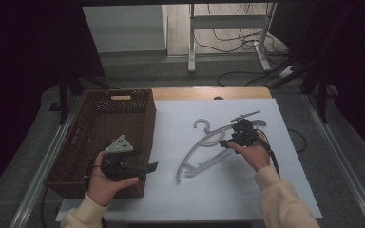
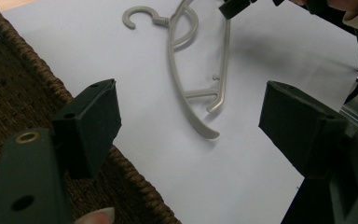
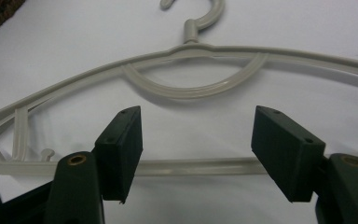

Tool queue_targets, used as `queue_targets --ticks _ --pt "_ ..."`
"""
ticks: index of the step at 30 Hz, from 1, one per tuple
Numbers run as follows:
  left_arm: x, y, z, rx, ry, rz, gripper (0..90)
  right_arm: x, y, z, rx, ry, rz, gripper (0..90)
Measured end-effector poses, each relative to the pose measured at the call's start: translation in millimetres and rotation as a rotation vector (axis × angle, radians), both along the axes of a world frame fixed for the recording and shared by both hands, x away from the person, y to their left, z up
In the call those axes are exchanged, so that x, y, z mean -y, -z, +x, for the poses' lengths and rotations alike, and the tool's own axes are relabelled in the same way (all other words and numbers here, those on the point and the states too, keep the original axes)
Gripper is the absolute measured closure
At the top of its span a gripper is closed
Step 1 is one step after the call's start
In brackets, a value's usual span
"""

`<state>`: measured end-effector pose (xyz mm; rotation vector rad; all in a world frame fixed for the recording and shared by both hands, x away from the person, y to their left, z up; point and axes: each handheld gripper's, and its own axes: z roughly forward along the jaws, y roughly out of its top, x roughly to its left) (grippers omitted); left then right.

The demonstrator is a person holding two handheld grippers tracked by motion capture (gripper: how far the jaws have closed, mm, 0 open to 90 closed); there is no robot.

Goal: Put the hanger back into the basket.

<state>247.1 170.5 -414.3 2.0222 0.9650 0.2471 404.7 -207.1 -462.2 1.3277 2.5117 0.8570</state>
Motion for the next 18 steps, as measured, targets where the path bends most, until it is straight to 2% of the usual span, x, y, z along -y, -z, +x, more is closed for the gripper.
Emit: queue_targets --ticks 5,13,18 --pt "0.8 0.4 -0.2 -0.001 0.001 -0.001 20.3 -9.3 0.7 -0.9 -0.009 -0.046 -0.019 33.9" --pt "2.3 0.8 0.0 0.000 0.007 0.002 20.3 -12.0 1.3 -0.5 -0.034 -0.052 -0.023 33.8" --pt "2.5 1.0 0.0 0.000 0.008 0.003 20.3 -27.2 4.5 0.7 -0.050 -0.076 -0.030 33.8"
